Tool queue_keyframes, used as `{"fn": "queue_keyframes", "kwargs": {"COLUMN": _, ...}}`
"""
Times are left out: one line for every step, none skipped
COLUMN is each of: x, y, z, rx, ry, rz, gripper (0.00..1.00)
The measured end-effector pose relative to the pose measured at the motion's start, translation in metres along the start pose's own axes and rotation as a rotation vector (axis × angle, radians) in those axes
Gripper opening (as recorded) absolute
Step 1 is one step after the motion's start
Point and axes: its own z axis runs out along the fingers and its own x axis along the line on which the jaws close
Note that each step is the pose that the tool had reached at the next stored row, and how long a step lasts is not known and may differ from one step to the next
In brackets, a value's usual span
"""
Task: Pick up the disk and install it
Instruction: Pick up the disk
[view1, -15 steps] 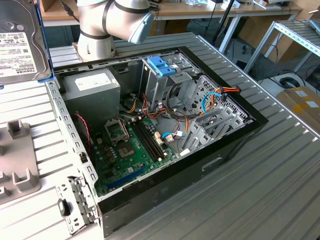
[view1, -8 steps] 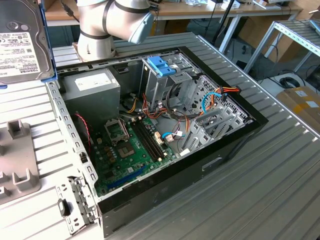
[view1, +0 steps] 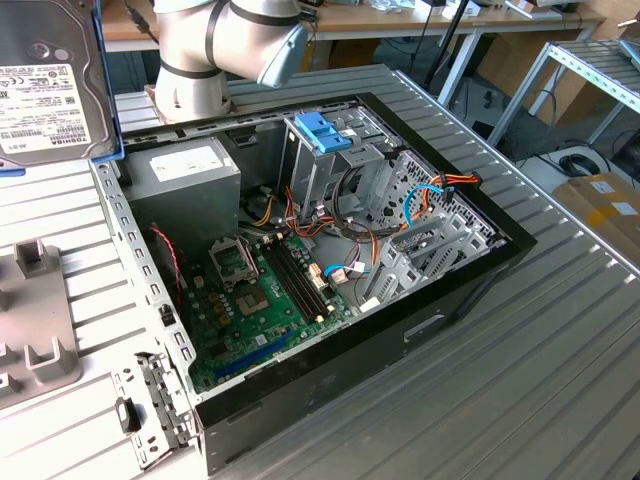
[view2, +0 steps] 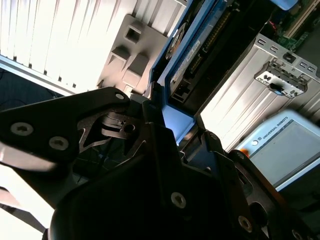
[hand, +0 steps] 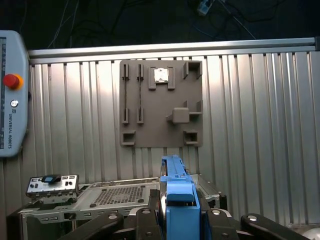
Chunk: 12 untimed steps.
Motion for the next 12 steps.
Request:
{"fn": "queue_keyframes", "kwargs": {"x": -0.0001, "y": -0.0008, "z": 0.0000, "rx": 0.0000, "ry": 0.0002, "rz": 0.000, "gripper": 0.37}}
{"fn": "queue_keyframes", "kwargs": {"x": -0.0001, "y": -0.0015, "z": 0.0000, "rx": 0.0000, "ry": 0.0003, "rz": 0.000, "gripper": 0.37}}
{"fn": "queue_keyframes", "kwargs": {"x": -0.0002, "y": -0.0027, "z": 0.0000, "rx": 0.0001, "ry": 0.0006, "rz": 0.000, "gripper": 0.37}}
{"fn": "queue_keyframes", "kwargs": {"x": -0.0003, "y": -0.0035, "z": 0.0000, "rx": 0.0001, "ry": 0.0008, "rz": 0.000, "gripper": 0.37}}
{"fn": "queue_keyframes", "kwargs": {"x": -0.0003, "y": -0.0043, "z": -0.0001, "rx": 0.0000, "ry": 0.0011, "rz": 0.000, "gripper": 0.37}}
{"fn": "queue_keyframes", "kwargs": {"x": -0.0004, "y": -0.0053, "z": -0.0001, "rx": 0.0001, "ry": 0.0013, "rz": 0.000, "gripper": 0.37}}
{"fn": "queue_keyframes", "kwargs": {"x": -0.0004, "y": -0.0060, "z": -0.0001, "rx": 0.0001, "ry": 0.0015, "rz": 0.000, "gripper": 0.37}}
{"fn": "queue_keyframes", "kwargs": {"x": -0.0005, "y": -0.0067, "z": -0.0001, "rx": 0.0001, "ry": 0.0017, "rz": 0.000, "gripper": 0.37}}
{"fn": "queue_keyframes", "kwargs": {"x": -0.0005, "y": -0.0074, "z": -0.0001, "rx": 0.0001, "ry": 0.0018, "rz": 0.000, "gripper": 0.37}}
{"fn": "queue_keyframes", "kwargs": {"x": -0.0006, "y": -0.0084, "z": -0.0001, "rx": 0.0001, "ry": 0.0021, "rz": 0.000, "gripper": 0.37}}
{"fn": "queue_keyframes", "kwargs": {"x": -0.0006, "y": -0.0090, "z": -0.0001, "rx": 0.0001, "ry": 0.0022, "rz": 0.000, "gripper": 0.37}}
{"fn": "queue_keyframes", "kwargs": {"x": -0.0007, "y": -0.0102, "z": -0.0001, "rx": 0.0002, "ry": 0.0024, "rz": 0.000, "gripper": 0.37}}
